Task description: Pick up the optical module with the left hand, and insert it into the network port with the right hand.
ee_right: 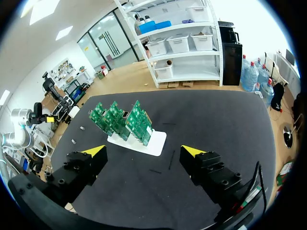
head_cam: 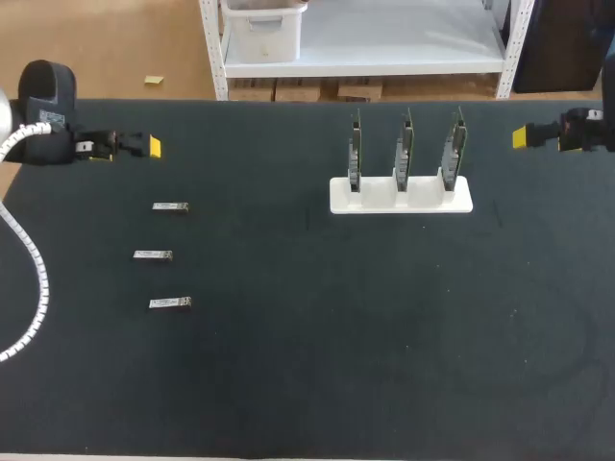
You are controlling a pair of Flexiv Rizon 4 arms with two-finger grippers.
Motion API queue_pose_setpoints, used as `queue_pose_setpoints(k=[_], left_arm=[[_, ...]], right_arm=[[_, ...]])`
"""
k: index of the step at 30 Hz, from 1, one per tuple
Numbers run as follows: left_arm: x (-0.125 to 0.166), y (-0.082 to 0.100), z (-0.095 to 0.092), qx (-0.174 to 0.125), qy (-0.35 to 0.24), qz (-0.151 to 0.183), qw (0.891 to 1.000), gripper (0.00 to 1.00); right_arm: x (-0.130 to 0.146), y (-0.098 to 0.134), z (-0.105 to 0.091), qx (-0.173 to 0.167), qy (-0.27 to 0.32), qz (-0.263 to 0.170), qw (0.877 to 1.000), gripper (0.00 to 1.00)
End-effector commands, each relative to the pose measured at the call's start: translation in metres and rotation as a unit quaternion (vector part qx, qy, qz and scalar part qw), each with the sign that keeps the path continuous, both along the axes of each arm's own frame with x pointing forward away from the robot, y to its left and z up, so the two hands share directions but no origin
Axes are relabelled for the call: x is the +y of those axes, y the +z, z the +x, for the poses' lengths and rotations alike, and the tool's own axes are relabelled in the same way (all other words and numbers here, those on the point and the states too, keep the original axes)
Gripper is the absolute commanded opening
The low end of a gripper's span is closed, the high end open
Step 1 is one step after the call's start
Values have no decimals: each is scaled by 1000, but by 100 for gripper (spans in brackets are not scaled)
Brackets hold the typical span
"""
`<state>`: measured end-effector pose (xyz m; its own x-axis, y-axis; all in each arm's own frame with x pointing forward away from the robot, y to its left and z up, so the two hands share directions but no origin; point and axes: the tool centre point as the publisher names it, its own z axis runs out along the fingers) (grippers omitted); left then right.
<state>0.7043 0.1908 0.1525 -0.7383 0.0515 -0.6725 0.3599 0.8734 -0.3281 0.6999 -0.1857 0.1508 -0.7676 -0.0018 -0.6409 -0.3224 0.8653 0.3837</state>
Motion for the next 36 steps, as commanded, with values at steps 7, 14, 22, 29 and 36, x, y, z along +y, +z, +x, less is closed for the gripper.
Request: queue_pose_setpoints(k=[7,14,22,29,36], left_arm=[[2,-4,33,-8,-68,124,990,100],[15,-11,55,10,-171,183,968,100],[24,-31,68,10,-309,295,904,100],[25,-46,67,16,-389,304,869,100],[25,-71,65,37,-470,322,821,100]], right_arm=[[1,0,0,0,-1,-1,1000,100],[1,0,0,0,-1,-1,1000,100],[1,0,0,0,-1,-1,1000,100],[1,0,0,0,-1,-1,1000,100],[1,0,0,0,-1,-1,1000,100]])
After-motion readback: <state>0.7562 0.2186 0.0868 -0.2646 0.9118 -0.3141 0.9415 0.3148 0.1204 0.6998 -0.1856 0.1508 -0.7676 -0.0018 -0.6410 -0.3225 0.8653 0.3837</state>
